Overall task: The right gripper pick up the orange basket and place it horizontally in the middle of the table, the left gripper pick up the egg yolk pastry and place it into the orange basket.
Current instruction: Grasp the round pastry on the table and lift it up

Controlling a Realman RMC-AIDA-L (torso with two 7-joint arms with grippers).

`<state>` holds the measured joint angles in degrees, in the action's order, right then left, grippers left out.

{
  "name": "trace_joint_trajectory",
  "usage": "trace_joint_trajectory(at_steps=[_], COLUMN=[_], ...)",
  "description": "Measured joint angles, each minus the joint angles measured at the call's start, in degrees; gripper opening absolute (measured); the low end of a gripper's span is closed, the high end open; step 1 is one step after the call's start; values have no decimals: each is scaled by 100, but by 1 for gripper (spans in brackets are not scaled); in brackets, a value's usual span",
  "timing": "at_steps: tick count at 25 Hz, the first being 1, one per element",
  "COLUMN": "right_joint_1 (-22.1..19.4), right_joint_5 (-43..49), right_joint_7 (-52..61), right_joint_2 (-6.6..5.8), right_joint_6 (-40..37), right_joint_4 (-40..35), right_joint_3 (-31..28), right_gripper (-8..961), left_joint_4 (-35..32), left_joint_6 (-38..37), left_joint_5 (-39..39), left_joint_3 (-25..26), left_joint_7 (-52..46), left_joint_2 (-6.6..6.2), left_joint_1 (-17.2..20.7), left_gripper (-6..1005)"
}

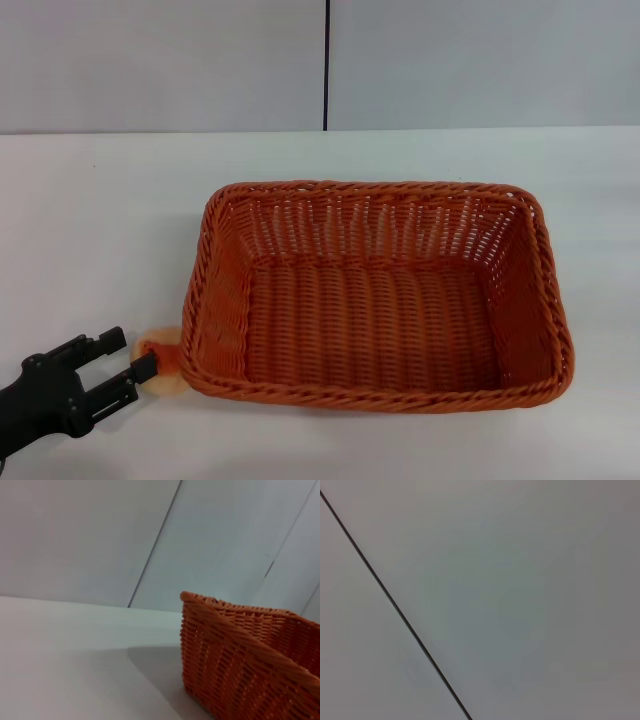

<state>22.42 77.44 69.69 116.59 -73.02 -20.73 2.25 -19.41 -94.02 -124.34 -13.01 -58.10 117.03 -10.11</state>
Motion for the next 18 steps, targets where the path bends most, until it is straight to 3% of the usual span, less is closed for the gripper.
trace_joint_trajectory(at_steps=[18], right_joint_1=[-14], right_joint_5=[0], right_joint_7=[0], right_joint_2=[-8], right_joint_6=[63], right_joint_4=[104], right_joint_3=[3], right_gripper=[603], left_joint_4=[-1], left_joint_6=[118], left_joint_5=[-78], left_joint_3=[-61], left_joint_7=[54], left_joint_2=[44], left_joint_1=[-69], left_gripper=[653])
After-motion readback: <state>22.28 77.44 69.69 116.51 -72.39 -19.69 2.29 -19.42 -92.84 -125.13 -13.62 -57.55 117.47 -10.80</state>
